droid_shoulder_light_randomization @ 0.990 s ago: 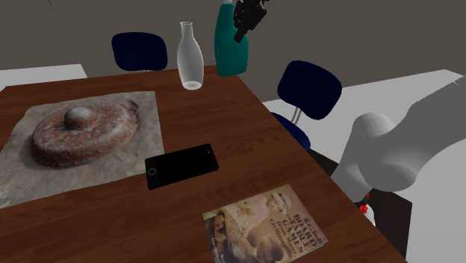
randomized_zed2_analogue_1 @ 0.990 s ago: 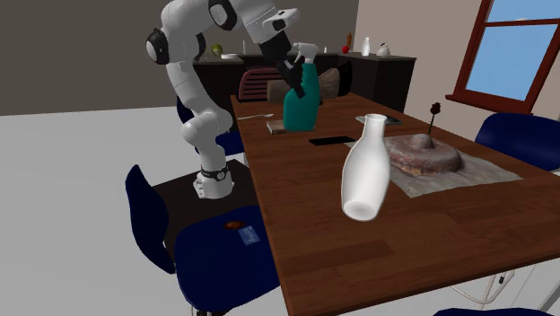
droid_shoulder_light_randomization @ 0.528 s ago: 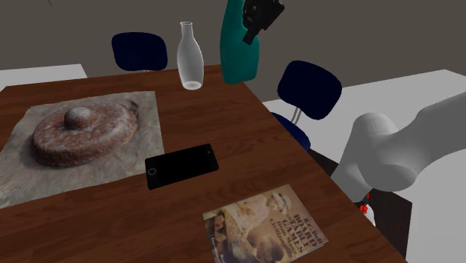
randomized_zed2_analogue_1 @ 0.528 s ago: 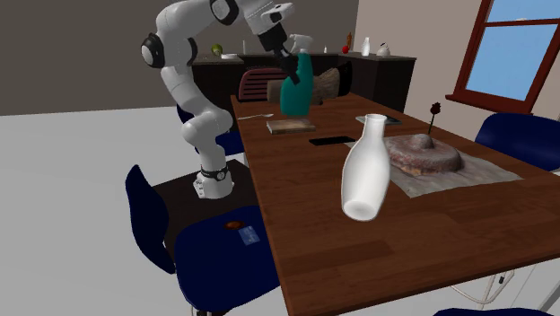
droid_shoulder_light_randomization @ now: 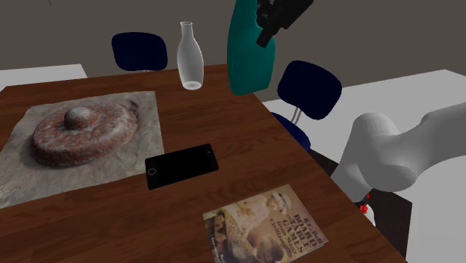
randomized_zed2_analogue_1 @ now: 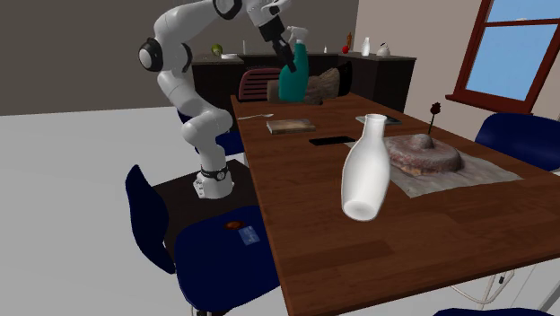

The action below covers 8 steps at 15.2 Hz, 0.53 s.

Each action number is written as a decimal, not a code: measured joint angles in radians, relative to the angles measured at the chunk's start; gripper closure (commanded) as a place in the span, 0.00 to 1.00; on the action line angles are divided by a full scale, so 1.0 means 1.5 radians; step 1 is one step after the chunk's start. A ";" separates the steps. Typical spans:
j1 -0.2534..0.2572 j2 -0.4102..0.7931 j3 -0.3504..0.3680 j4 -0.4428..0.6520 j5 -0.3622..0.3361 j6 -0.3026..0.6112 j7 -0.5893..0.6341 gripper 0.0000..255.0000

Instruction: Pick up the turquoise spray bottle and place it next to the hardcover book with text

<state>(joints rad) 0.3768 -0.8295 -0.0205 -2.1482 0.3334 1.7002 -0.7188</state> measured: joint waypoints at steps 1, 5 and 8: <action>0.001 -0.011 0.007 0.002 0.002 -0.009 0.011 1.00; 0.008 -0.043 0.064 0.008 0.025 -0.027 0.076 1.00; 0.014 -0.067 0.099 0.016 0.040 -0.044 0.119 1.00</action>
<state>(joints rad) 0.3978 -0.9303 0.1286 -2.1240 0.3936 1.6342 -0.5399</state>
